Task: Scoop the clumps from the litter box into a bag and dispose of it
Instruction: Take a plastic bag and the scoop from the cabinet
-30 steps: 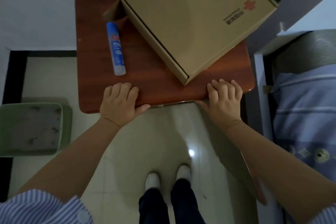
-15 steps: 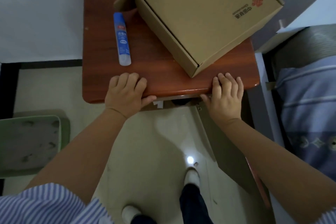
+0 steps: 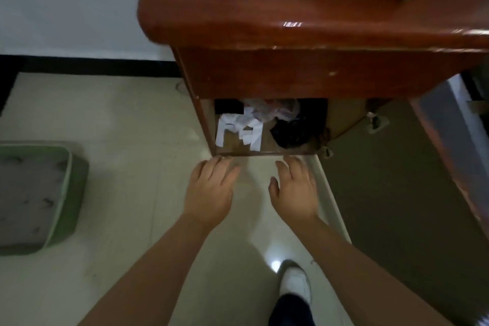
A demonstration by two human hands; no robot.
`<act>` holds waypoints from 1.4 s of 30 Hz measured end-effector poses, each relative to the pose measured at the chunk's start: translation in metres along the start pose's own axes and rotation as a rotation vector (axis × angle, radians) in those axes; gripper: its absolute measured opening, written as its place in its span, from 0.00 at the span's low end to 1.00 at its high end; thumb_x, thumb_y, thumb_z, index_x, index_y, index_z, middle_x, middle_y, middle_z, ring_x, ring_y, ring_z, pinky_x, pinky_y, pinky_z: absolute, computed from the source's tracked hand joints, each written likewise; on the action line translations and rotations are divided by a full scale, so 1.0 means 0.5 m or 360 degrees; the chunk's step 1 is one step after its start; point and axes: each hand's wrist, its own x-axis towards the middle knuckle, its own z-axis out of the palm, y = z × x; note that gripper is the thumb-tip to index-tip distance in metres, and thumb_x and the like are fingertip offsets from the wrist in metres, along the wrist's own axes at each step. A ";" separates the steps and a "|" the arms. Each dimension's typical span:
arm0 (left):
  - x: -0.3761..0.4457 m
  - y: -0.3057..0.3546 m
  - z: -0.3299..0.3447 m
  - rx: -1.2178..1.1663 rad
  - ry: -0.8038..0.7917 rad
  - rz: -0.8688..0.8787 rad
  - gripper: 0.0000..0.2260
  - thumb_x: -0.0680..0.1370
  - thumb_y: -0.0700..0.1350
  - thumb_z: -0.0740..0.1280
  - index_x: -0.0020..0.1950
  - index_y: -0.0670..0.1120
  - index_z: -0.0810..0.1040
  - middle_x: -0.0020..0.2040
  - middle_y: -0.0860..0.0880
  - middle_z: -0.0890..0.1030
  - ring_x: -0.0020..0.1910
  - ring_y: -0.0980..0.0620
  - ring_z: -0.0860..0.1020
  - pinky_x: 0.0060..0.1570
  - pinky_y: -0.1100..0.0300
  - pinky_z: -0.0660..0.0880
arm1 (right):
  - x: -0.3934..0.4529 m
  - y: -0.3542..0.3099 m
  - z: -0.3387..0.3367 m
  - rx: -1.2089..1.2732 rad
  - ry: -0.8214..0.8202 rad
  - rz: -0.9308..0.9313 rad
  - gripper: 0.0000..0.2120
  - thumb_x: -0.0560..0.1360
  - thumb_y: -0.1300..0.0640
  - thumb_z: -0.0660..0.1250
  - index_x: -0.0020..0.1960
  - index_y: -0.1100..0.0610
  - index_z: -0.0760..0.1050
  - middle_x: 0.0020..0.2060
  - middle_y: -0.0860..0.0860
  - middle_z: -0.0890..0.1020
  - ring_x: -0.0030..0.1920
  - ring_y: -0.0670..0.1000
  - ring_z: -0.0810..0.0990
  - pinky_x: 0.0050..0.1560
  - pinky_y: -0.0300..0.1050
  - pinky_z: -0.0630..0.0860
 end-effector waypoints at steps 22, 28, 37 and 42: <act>0.028 -0.207 0.315 0.0643 -0.0152 0.0280 0.24 0.56 0.40 0.79 0.50 0.35 0.82 0.53 0.38 0.82 0.59 0.40 0.78 0.63 0.50 0.59 | 0.357 0.174 0.389 -0.0417 0.0124 0.0204 0.21 0.74 0.56 0.63 0.67 0.57 0.68 0.63 0.61 0.72 0.66 0.62 0.67 0.68 0.61 0.57; 0.015 -0.142 0.351 0.0234 -0.0134 0.0074 0.26 0.59 0.38 0.77 0.57 0.37 0.79 0.56 0.38 0.81 0.59 0.37 0.77 0.60 0.43 0.72 | 0.341 0.178 0.368 0.0498 0.0399 0.0232 0.10 0.75 0.63 0.62 0.51 0.65 0.79 0.47 0.64 0.81 0.49 0.61 0.79 0.46 0.46 0.72; 0.036 -0.080 0.426 -0.0425 -0.0246 0.0239 0.15 0.70 0.44 0.57 0.46 0.43 0.82 0.53 0.43 0.79 0.56 0.37 0.78 0.52 0.48 0.78 | 0.137 0.207 0.339 0.1289 -0.0629 -0.0125 0.13 0.74 0.69 0.65 0.48 0.52 0.79 0.31 0.39 0.82 0.33 0.32 0.77 0.37 0.23 0.71; 0.052 -0.071 0.402 -0.0442 -0.0394 -0.0610 0.23 0.77 0.52 0.50 0.51 0.35 0.76 0.44 0.35 0.81 0.43 0.38 0.79 0.39 0.56 0.68 | 0.212 0.249 0.341 0.0893 -0.0496 -0.0024 0.09 0.76 0.65 0.63 0.52 0.67 0.80 0.46 0.56 0.82 0.44 0.46 0.79 0.41 0.23 0.70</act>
